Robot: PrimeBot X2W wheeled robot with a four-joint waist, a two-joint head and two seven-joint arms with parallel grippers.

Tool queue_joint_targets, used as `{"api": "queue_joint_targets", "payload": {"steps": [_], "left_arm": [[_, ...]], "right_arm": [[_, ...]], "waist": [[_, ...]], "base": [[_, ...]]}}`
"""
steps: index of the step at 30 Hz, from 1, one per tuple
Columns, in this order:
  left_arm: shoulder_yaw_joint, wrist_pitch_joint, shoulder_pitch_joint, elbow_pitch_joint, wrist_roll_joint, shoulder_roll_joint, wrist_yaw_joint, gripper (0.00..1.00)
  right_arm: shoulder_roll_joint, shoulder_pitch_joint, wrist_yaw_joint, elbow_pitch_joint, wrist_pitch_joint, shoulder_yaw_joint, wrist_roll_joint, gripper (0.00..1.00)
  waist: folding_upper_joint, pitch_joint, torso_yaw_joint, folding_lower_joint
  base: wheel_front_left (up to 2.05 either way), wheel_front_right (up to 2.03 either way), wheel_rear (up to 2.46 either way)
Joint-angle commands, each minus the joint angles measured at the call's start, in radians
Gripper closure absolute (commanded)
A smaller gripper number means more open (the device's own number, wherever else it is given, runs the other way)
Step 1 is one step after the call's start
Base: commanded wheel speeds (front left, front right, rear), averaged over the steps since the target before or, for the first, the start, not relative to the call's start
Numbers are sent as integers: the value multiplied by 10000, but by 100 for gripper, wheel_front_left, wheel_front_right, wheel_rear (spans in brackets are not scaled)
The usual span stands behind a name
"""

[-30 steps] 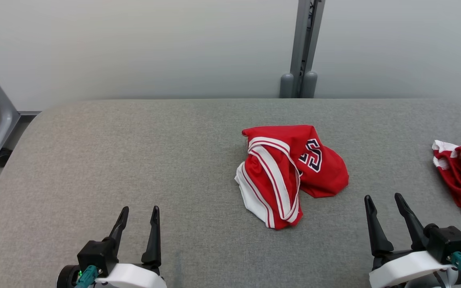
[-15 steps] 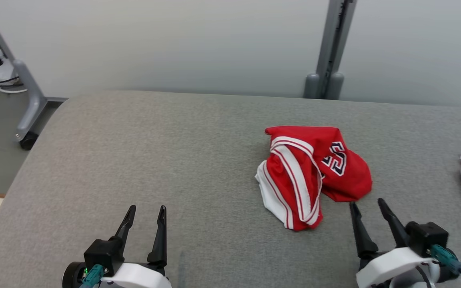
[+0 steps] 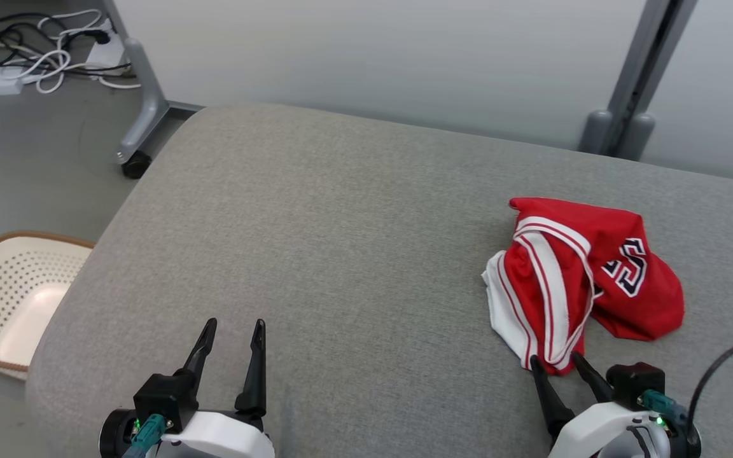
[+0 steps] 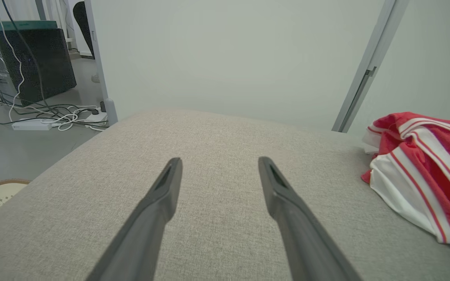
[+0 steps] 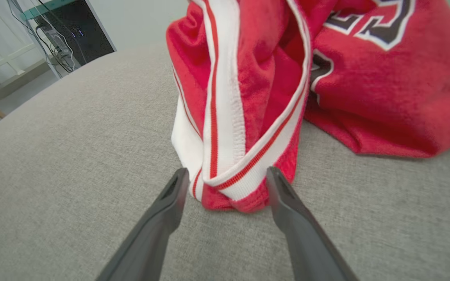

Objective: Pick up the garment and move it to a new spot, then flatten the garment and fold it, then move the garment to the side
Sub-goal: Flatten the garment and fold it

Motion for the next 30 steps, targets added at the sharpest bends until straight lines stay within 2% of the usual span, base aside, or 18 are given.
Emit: {"api": "queue_joint_targets", "payload": {"steps": [1,5,6,7,9,10,11,22,30], "left_arm": [[40,-46,-135,-35,26,29,-42,0],[64,-46,-171,-39,-9,6,-44,0],[81,-46,-164,-33,-11,3,-34,0],[99,-46,-148,-37,-11,0,-26,0],[135,-46,-111,-58,-8,-7,-10,0],[156,-46,-92,-70,-1,-10,0,0],[179,-46,-71,-80,-3,-12,10,0],[579,-46,-79,-299,82,-20,84,0],[483,-46,-69,-261,71,-27,-54,0]], "right_arm": [[-75,-271,2,325,-44,-116,-264,0],[-72,-610,2,650,-46,-688,-634,0],[-74,-634,2,639,-47,-878,-756,15],[-74,-648,2,620,-47,-1093,-932,50],[-72,-665,2,531,-48,-1472,-1208,71],[-69,-661,2,451,-48,-1656,-1289,97],[-74,-656,2,339,-48,-1814,-1287,100],[-73,-722,2,-1898,-49,-2625,214,100],[-81,-1912,2,-3549,275,-3607,-274,100]], "waist": [[-1,108,215,0],[-1,196,360,0],[-1,209,370,0],[-1,221,371,0],[-1,241,353,0],[-1,247,335,0],[-1,249,309,0],[-1,214,-222,0],[-1,52,-567,0]], "base": [[0,0,0],[0,0,0],[0,0,0],[0,0,0],[0,0,0],[0,0,0],[0,0,0],[0,0,0],[0,0,0]]}}
